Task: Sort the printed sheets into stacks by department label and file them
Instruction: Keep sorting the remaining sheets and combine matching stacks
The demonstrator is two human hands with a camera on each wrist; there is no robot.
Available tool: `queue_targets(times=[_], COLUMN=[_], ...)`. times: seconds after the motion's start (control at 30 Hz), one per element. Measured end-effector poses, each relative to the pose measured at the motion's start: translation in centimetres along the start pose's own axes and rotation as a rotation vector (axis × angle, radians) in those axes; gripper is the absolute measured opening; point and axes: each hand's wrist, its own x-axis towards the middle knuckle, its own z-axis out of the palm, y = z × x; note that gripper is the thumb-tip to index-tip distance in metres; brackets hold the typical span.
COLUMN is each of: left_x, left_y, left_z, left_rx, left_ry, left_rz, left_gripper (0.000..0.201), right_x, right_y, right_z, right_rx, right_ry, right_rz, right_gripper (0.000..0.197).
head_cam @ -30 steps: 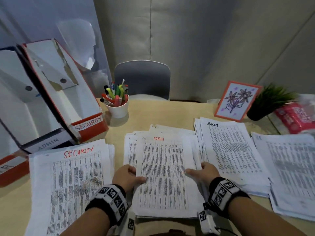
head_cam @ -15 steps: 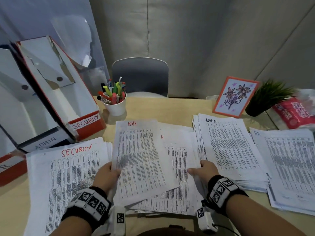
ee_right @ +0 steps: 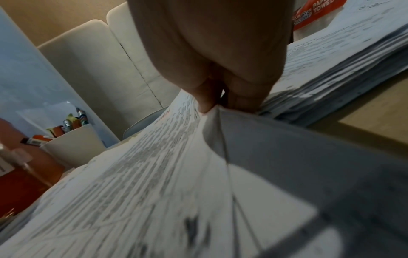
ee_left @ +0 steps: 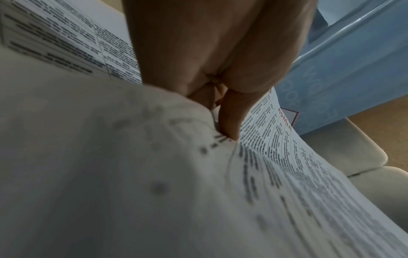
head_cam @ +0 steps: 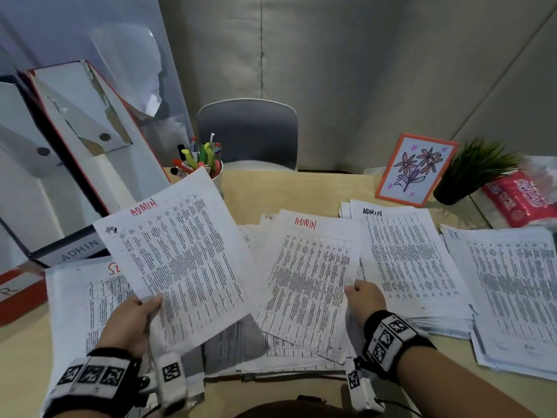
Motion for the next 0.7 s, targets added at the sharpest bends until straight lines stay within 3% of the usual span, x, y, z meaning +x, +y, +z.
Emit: queue_targets(times=[0.13,0.23,0.33,0.6,0.7], left_x=[-0.6,-1.7,-3.2,-3.6,-3.2], left_y=[0.1,0.3,0.7,0.2,-0.3], left_z=[0.8,2.2,4.0,8.0,8.7], left_rx=[0.043,0.087,0.145,0.384,0.412], left_ry=[-0.039,-0.079,-0.13,-0.252,-0.294], left_rz=[0.009,0.021,0.036,0.116,0.123], left_gripper=[0.021,0.019,0.014,0.014,0.031], right_x=[-0.3,-0.3,-0.1,0.0,-0.7], right_y=[-0.2,-0.1,0.1,0.4,-0.2], right_z=[-0.8,-1.3,-1.4,-0.6,-0.6], right_rx=[0.061,0.103,0.231,0.414,0.448], right_ry=[0.098,0.18,0.193,-0.179,-0.28], right_rz=[-0.045,-0.078,-0.079,-0.021,-0.03], right_gripper=[0.009,0.021,0.02,0.023,0.023])
